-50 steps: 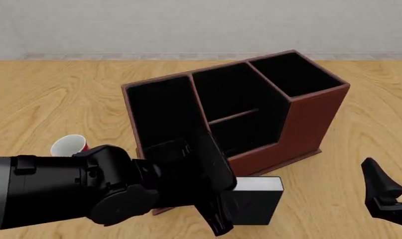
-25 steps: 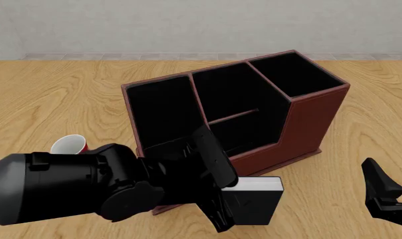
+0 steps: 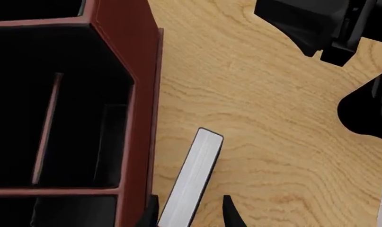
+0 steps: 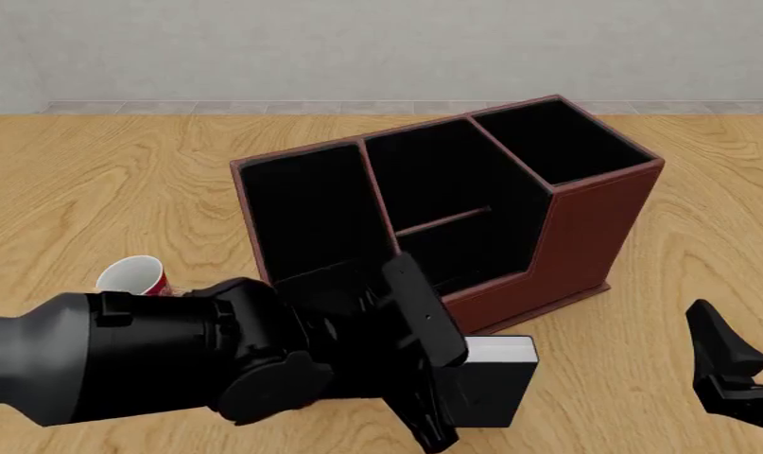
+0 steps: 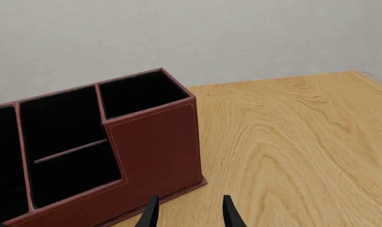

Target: Pick up the book and place it in the back compartment of the caddy.

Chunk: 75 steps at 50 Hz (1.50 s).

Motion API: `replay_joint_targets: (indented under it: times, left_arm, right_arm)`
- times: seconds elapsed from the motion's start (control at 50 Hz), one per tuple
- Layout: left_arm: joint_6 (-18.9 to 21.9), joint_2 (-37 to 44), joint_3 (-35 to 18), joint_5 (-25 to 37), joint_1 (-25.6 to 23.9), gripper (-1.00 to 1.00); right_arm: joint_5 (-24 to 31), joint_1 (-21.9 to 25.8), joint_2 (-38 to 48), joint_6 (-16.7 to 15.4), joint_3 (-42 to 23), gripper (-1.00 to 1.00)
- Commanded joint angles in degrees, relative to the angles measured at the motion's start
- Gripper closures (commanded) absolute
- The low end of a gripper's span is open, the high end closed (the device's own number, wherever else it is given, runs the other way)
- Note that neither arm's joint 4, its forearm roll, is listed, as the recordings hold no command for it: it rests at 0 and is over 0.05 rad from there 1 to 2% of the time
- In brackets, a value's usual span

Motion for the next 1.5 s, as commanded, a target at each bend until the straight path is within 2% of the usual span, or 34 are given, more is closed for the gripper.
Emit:
replay_joint_targets:
  times: [0.02,0.14,0.24,0.26,0.28,0.64,0.98,1.02,1.5]
  left_arm:
    - [-0.5,1.0,-0.7,0.9,-0.4,-1.00]
    - [-0.5,1.4,-0.6,0.8,-0.4,-1.00]
    - [2.4,2.1,0.1,-0.3,0.8,-1.00]
    - [1.9,2.3,0.2,-0.5,0.9,-1.00]
    - [1.9,2.2,0.5,-0.8,0.9,1.00]
    - [3.0,0.9,1.0,-1.9,1.4,1.00]
    - [1.1,-1.5,0.3,-1.1,0.5,1.00]
    - [-0.2,-3.2,-0.3,-0.7,0.3,1.00]
    - [-0.6,-11.8,-4.5,2.7,2.6,1.00]
  right_arm:
    - [-0.9,0.0,1.1,0.2,0.0,-1.00]
    - [-0.5,0.0,0.7,0.1,0.0,-1.00]
    - [0.4,0.0,-0.6,-0.1,0.0,-1.00]
    - [0.4,0.0,-0.5,-0.1,0.0,-1.00]
    - [0.0,0.0,0.0,0.1,0.0,-1.00]
    - [-0.1,-0.1,0.1,0.0,0.0,-1.00]
    - [0.4,-0.1,-0.4,0.0,0.0,-1.00]
    - [-0.2,-0.1,0.3,0.0,0.0,-1.00]
    - [0.0,-0.1,0.0,0.0,0.0,-1.00]
